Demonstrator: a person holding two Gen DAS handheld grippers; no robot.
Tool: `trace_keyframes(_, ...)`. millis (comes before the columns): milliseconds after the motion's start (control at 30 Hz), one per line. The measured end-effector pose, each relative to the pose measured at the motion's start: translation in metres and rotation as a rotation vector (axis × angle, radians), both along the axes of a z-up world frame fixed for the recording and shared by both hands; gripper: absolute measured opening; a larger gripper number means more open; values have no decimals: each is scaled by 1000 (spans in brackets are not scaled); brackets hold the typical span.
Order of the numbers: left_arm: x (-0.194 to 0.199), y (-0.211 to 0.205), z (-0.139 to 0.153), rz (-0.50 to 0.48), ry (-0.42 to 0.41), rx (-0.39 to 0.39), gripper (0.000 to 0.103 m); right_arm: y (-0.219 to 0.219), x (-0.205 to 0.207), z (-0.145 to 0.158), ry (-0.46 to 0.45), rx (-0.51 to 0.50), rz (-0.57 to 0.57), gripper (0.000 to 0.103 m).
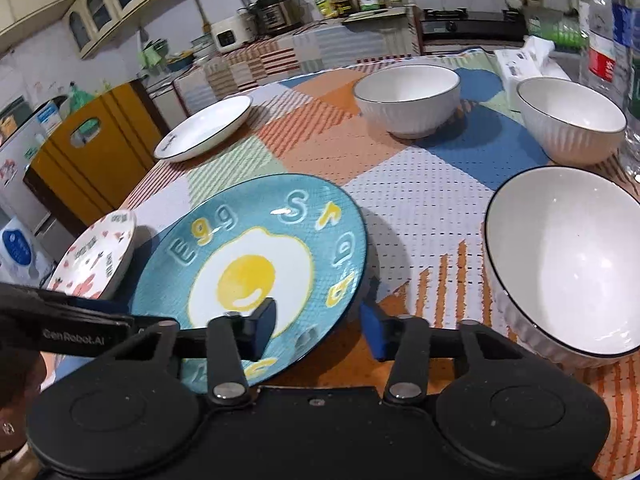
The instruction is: Organize plates and bowls
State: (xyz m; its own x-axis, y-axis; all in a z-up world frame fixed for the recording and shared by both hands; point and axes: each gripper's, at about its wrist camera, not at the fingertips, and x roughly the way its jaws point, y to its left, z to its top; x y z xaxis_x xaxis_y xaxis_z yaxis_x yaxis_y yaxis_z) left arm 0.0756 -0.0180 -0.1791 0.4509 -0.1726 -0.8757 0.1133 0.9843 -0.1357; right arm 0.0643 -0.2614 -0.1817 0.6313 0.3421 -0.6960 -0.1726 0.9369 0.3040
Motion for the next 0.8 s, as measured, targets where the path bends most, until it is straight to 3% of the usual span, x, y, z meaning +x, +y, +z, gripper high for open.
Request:
trace_keyframes(67, 1, 2, 0, 3, -9, -11, 57, -1, 5, -4, 21, 9, -6, 25)
trace_keyframes(100, 2, 1, 0, -8, -19, -14, 53, -1, 6, -6, 36, 9, -9, 22)
trace_keyframes(167, 2, 1, -1, -15, -40, -35, 36, -4, 7, -9, 46, 35, -15, 21)
trace_keyframes(400, 5, -3, 1, -33, -36, -26, 35, -4, 5, -13, 6, 43, 12, 21)
trace_keyframes(533, 13, 1, 3, -39, 31, -46, 35, -1, 3, -10, -21, 3, 47, 21)
trace_keyframes(800, 23, 5, 23, -50, -25, -49, 36, -1, 16, 6, -79, -31, 87, 21)
